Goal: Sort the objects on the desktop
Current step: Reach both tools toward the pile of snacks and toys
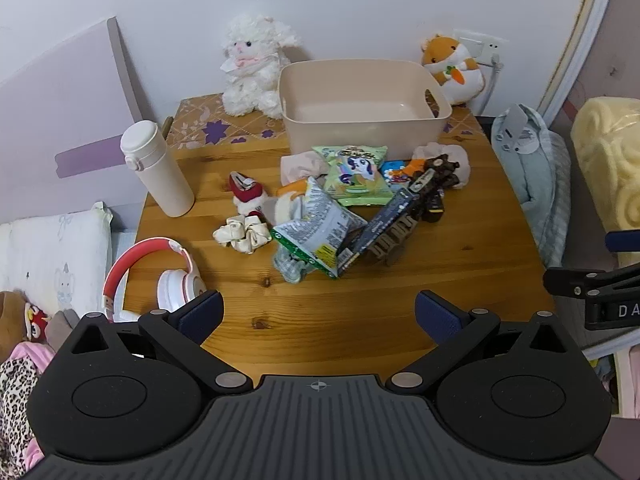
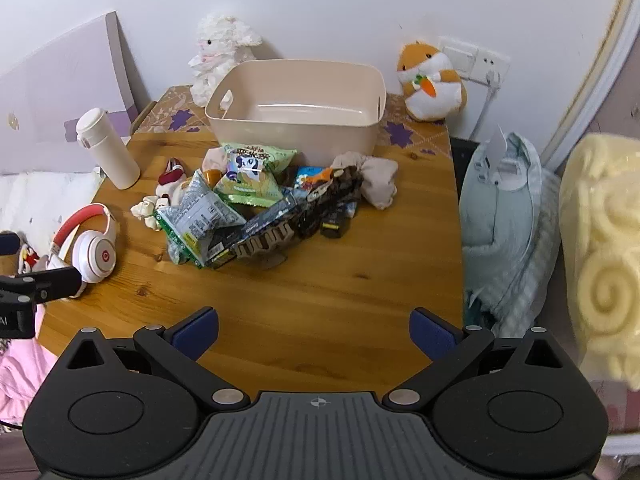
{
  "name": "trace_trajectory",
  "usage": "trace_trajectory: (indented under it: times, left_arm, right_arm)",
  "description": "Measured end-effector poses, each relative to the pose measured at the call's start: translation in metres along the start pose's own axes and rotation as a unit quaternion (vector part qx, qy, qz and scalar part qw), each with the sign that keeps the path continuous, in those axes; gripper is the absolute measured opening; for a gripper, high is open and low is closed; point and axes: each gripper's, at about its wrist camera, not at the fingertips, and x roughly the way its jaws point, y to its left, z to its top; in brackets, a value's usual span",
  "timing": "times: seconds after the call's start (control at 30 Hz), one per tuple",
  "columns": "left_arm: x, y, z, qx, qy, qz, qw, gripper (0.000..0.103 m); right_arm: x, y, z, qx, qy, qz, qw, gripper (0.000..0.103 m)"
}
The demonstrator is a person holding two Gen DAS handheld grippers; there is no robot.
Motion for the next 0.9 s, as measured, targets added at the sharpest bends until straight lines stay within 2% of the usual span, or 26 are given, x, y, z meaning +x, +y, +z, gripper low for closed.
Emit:
trace_trajectory:
  times: [0.27,0.6,0.9]
  left_arm:
    - [0.028,0.022,0.014,-0.024,0.006,-0.011,0.9996,0.103]
    - [0.067,0.041,0.036,-0.014,0.015,-0.015,0.9997,0.103]
    - [0.107,0.053,0.051,-0.014,-0.002,-0.037,0.9992,0.103]
  right_arm:
    - [0.025,-0.003,0.012,0.001,-0.002,-0.024,1.0,0.103]
    - [0.061,-0.015,0.019,0.026,0.001,-0.042,0.999,0.103]
    - [0.098,-0.016,0.028,0.038,0.002,-0.053,0.998,0.103]
